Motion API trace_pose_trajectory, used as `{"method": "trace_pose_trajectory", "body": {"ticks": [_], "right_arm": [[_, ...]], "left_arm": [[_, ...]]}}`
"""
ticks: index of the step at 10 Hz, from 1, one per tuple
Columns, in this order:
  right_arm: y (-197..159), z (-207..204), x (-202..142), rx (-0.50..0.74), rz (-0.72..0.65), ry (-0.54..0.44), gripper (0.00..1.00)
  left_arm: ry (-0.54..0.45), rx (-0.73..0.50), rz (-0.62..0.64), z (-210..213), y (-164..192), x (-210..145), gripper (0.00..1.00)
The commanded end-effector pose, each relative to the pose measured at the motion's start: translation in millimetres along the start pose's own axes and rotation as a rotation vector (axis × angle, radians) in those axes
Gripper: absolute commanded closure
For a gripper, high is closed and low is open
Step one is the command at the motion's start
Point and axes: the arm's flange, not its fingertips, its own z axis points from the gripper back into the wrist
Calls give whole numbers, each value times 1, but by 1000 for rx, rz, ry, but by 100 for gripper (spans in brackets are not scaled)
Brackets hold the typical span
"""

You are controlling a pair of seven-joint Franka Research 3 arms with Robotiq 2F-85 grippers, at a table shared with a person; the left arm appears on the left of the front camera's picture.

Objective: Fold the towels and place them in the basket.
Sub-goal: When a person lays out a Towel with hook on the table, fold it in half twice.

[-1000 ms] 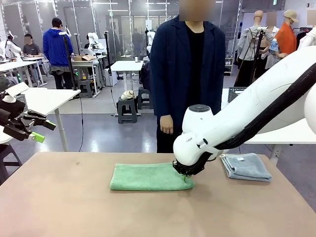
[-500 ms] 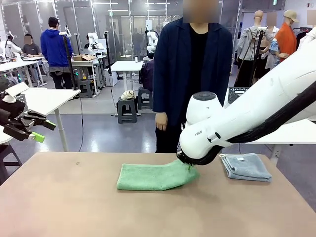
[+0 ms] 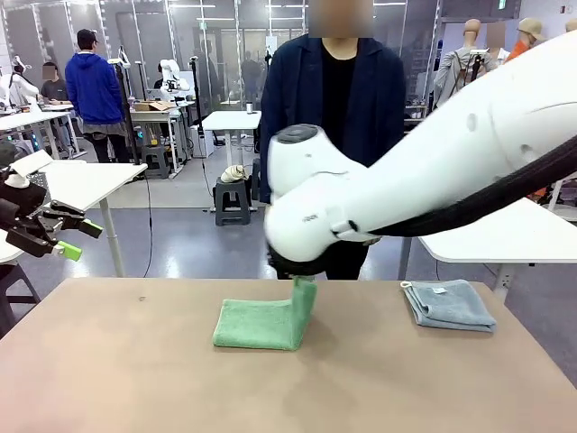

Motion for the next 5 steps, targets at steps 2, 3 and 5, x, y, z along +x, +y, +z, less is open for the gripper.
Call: {"method": "trace_pose_trajectory", "body": {"ticks": [2, 3, 5], "right_arm": [[81, -27, 25, -91, -44, 59, 100], [100, -43, 32, -94, -54, 47, 100], [123, -65, 39, -59, -69, 43, 100]], "left_arm": [[-2, 1, -3, 1, -1, 1, 0], [-2, 1, -3, 1, -1, 1, 0], [-2, 1, -3, 1, -1, 1, 0]]}}
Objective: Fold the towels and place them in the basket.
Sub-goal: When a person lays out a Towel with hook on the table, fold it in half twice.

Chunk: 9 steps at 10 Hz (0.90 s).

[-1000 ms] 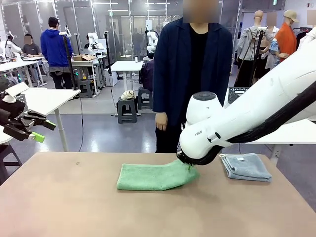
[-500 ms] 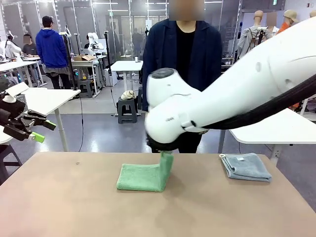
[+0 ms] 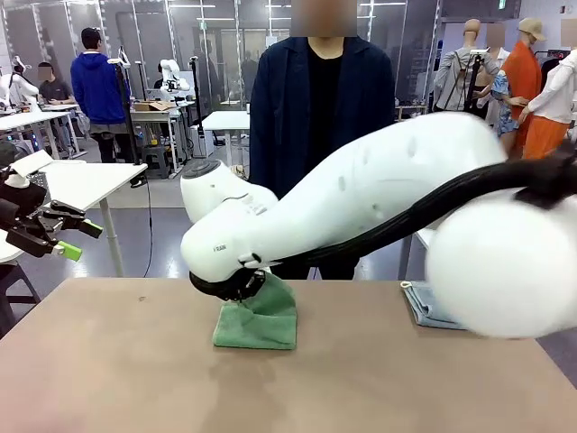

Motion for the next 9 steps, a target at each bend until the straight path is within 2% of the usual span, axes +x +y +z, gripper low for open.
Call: {"method": "trace_pose_trajectory", "body": {"ticks": [1, 3, 6, 9], "right_arm": [[19, -4, 20, -1, -33, -20, 100], [26, -15, 23, 15, -32, 5, 100], [32, -22, 18, 21, -34, 108, 100], [36, -23, 16, 7, 16, 132, 100]], "left_arm": [[-2, 1, -3, 1, -1, 1, 0], [-2, 1, -3, 1, -1, 1, 0], [-2, 1, -3, 1, -1, 1, 0], [-2, 1, -3, 1, -1, 1, 0]]}}
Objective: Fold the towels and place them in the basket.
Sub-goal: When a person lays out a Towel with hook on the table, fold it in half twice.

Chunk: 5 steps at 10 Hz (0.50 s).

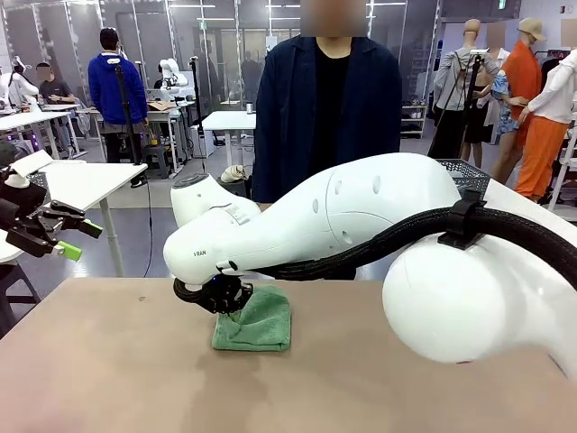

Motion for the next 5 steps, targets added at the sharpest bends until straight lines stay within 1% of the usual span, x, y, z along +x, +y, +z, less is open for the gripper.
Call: {"method": "trace_pose_trajectory", "body": {"ticks": [1, 2, 3, 4, 5], "right_arm": [[8, 4, 12, 16, 24, 20, 92], [8, 4, 12, 26, 23, 12, 74], [6, 5, 12, 38, 15, -10, 72], [4, 8, 12, 53, 11, -10, 54], [1, 13, 10, 71, 11, -9, 52]], "left_arm": [[-2, 0, -3, 1, -1, 1, 0], [-2, 0, -3, 1, -1, 1, 0], [-2, 0, -3, 1, -1, 1, 0], [-2, 0, -3, 1, -1, 1, 0], [-2, 0, -3, 1, -1, 1, 0]]}}
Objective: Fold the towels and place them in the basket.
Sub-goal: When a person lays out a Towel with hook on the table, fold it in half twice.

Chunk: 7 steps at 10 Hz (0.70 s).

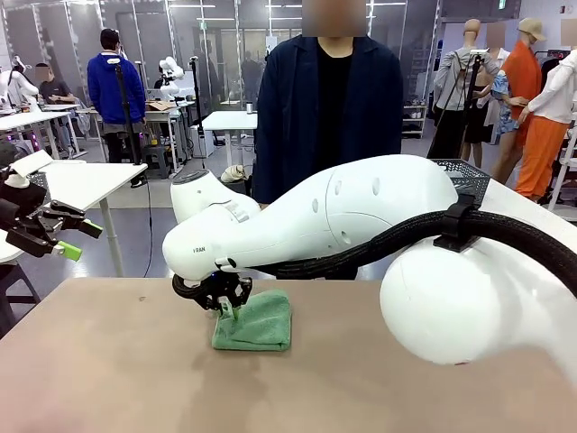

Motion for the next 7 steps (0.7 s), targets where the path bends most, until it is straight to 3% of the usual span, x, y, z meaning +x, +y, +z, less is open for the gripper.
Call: {"method": "trace_pose_trajectory", "body": {"ticks": [1, 2, 3, 7], "right_arm": [[-11, 16, -2, 66, 13, 25, 34], [-29, 30, -7, 100, 16, 50, 32], [-55, 43, -16, 127, 23, 73, 18], [-169, 65, -43, 261, 12, -13, 18]], "left_arm": [[-2, 0, -3, 1, -1, 1, 0], [-2, 0, -3, 1, -1, 1, 0], [-2, 0, -3, 1, -1, 1, 0], [-2, 0, -3, 1, -1, 1, 0]]}}
